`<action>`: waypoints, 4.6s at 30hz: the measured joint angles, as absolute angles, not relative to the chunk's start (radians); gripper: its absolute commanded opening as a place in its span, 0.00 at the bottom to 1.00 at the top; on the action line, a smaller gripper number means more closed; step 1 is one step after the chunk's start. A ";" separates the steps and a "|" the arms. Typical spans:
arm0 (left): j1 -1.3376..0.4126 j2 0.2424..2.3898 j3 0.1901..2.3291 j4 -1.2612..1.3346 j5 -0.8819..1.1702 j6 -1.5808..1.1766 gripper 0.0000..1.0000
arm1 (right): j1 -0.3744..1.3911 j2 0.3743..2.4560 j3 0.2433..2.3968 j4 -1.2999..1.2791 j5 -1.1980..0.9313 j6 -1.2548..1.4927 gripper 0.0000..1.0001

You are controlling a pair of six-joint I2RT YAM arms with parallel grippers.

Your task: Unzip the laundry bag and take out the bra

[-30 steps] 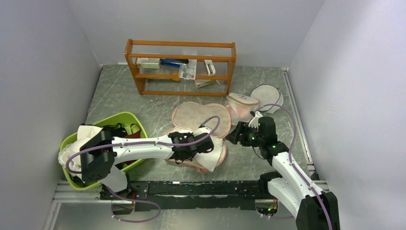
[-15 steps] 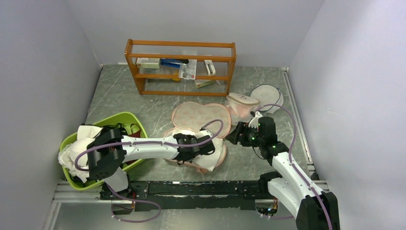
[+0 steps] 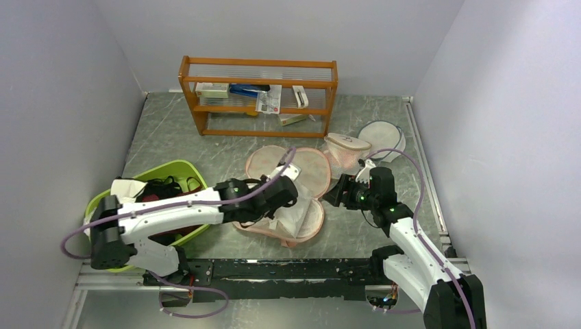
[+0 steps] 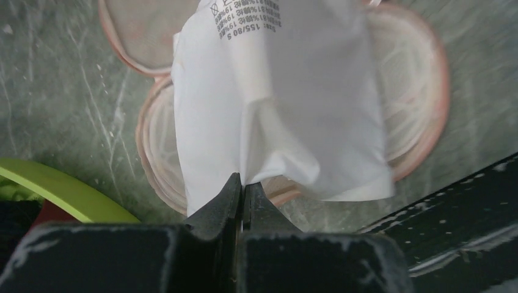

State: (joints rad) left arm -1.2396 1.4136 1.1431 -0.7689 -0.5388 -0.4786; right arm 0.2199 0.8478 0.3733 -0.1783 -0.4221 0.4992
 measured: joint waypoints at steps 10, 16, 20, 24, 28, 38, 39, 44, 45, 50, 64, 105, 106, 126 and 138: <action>-1.066 1.244 1.283 -0.791 -0.505 -0.382 0.07 | 0.220 0.825 0.373 -0.188 -0.418 0.500 0.79; -0.876 1.167 1.377 -0.808 -0.497 -0.277 0.07 | 0.220 0.804 0.373 -0.192 -0.418 0.500 0.86; -0.836 1.097 1.417 -0.823 -0.544 -0.242 0.07 | 0.220 0.806 0.373 -0.192 -0.419 0.499 0.88; -0.829 1.010 1.421 -0.879 -0.661 -0.254 0.07 | 0.220 0.818 0.373 -0.192 -0.420 0.499 0.88; -0.827 0.923 1.419 -0.974 -0.776 -0.333 0.07 | 0.220 0.825 0.373 -0.192 -0.422 0.499 0.88; -0.826 0.721 1.309 -1.230 -0.926 -0.544 0.07 | 0.220 0.839 0.373 -0.187 -0.431 0.498 0.88; -0.826 0.714 1.308 -1.248 -0.931 -0.559 0.07 | 0.220 0.839 0.373 -0.186 -0.431 0.498 0.88; -0.826 0.740 1.339 -1.345 -0.958 -0.671 0.07 | 0.220 0.840 0.373 -0.186 -0.433 0.498 0.88; -0.826 0.755 1.340 -1.355 -0.957 -0.694 0.07 | 0.220 0.840 0.373 -0.186 -0.434 0.498 0.88; -0.826 0.800 1.271 -1.375 -0.944 -0.862 0.07 | 0.220 0.840 0.373 -0.186 -0.439 0.497 0.88; -0.723 0.834 1.008 -1.401 -0.962 -1.235 0.07 | 0.220 0.839 0.373 -0.186 -0.457 0.496 0.88; -0.662 0.601 0.763 -1.407 -1.010 -1.704 0.66 | 0.220 0.848 0.373 -0.177 -0.460 0.496 0.88; -0.662 0.587 0.786 -1.408 -1.011 -1.687 0.68 | 0.220 0.849 0.373 -0.177 -0.461 0.496 0.88; -0.662 0.507 1.002 -1.099 -0.899 -0.957 0.99 | 0.220 0.866 0.373 -0.178 -0.460 0.496 0.88; -0.662 0.702 1.002 -0.842 -0.452 -0.619 0.99 | 0.220 0.861 0.373 -0.181 -0.458 0.508 0.88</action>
State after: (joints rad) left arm -0.6624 0.7017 1.0016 -0.8421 -0.4522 -0.6193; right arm 0.2199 0.8608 0.3733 -0.1810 -0.4580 0.5079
